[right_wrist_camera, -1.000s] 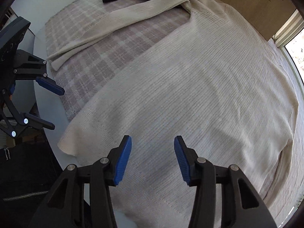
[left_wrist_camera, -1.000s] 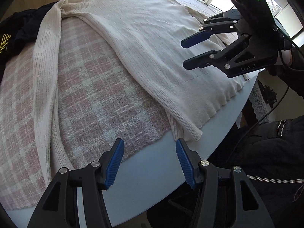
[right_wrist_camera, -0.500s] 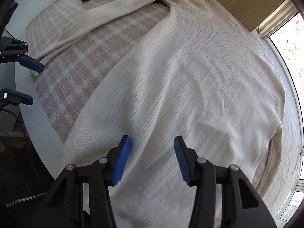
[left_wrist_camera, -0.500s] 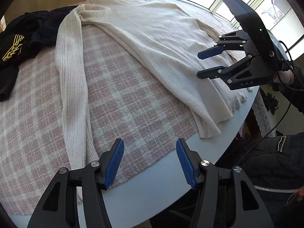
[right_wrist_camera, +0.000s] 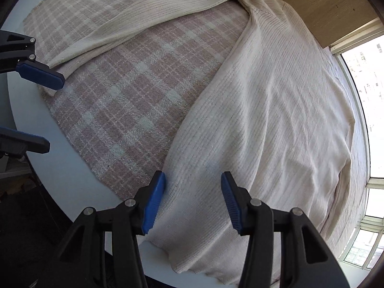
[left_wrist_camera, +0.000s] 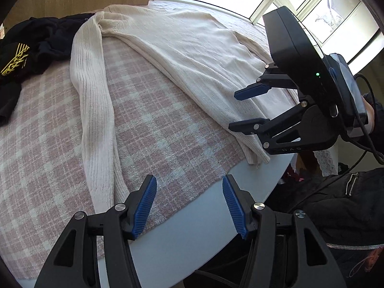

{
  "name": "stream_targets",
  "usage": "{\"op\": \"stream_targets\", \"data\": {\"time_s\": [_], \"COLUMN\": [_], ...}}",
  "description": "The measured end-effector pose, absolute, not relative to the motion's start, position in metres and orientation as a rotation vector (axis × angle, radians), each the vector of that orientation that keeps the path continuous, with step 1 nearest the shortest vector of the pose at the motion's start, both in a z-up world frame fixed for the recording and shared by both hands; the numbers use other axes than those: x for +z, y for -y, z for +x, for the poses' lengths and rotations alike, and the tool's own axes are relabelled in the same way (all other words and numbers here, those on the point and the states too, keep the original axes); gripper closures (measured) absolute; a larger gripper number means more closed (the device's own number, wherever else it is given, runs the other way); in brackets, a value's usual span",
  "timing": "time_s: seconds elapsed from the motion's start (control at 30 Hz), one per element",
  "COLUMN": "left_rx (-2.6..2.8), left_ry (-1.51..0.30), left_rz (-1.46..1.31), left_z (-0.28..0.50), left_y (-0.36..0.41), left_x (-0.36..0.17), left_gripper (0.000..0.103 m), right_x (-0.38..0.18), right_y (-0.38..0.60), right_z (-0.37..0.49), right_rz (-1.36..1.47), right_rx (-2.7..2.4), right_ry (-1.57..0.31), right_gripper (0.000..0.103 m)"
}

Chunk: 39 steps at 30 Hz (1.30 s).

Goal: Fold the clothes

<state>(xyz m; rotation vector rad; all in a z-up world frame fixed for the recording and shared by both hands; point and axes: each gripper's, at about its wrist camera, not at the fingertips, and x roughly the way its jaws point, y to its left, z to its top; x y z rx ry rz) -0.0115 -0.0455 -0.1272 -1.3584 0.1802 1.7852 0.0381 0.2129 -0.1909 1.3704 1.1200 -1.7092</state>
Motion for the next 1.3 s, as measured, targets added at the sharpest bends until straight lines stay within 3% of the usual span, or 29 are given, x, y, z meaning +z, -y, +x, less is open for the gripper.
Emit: {"op": "stream_targets", "data": {"time_s": [0.2,0.4,0.63,0.8,1.03,1.23,1.3], "left_rx": [1.749,1.723,1.721,1.714,1.703,1.693,1.689], "left_ry": [-0.187,-0.199,-0.174,-0.172,-0.173,-0.183,-0.183], "left_rz": [-1.329,-1.302,-1.299,-1.291,-1.285,-1.286,-1.286], "left_z": [-0.019,-0.024,-0.029,-0.027,-0.028,-0.031,-0.032], "left_y": [0.049,0.056,0.067,0.074,0.072,0.069,0.068], "left_x": [-0.129,-0.128,-0.132,-0.128,-0.126,-0.127,-0.127], "left_gripper": [0.048,0.048,0.048,0.047,0.047,0.047,0.047], "right_x": [-0.168,-0.183,-0.193,-0.187,-0.175,-0.168,-0.164], "right_y": [-0.212,-0.21,-0.201,-0.204,-0.208,-0.192,-0.19], "right_z": [0.046,0.03,0.024,0.01,-0.016,-0.004,-0.004], "right_rz": [1.367,1.523,1.576,1.608,1.693,1.603,1.578], "right_rx": [-1.824,-1.77,-1.738,-1.687,-1.639,-1.664,-1.677], "right_ry": [-1.083,-0.859,-0.921,-0.848,-0.724,-0.88,-0.909], "right_gripper": [0.055,0.055,0.055,0.056,0.063,0.065,0.081]}}
